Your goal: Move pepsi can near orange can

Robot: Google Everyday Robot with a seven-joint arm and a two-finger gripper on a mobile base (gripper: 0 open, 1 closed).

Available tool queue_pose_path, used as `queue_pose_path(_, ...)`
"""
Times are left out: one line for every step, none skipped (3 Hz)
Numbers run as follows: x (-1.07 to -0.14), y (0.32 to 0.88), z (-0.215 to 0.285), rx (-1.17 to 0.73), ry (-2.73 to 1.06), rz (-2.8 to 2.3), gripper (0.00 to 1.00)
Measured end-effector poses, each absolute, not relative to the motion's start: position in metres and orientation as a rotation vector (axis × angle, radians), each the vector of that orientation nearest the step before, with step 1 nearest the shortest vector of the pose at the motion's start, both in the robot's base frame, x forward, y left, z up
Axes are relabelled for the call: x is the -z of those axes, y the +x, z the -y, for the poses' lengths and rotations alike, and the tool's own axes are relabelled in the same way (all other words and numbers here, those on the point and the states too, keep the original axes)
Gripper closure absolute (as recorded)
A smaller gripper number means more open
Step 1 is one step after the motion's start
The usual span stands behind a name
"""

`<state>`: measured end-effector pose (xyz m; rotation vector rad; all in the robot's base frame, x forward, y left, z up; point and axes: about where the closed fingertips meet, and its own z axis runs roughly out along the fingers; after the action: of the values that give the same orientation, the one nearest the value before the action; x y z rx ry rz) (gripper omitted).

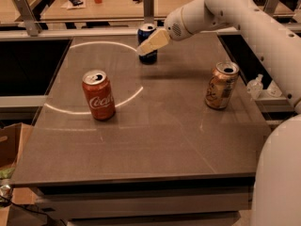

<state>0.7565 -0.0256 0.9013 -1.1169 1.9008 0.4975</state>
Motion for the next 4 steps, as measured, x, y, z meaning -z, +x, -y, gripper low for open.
queue_pose_path(-0.900,0.759,0.015,-0.512,-1.121,-1.894,0.00)
queue_pose_path(-0.899,0.760,0.010,-0.517,-1.127,-1.891,0.00)
queue_pose_path(-0.896,0.762,0.001,-0.526,-1.137,-1.875,0.17)
queue_pose_path(-0.897,0.764,-0.005,-0.535,-1.150,-1.853,0.40)
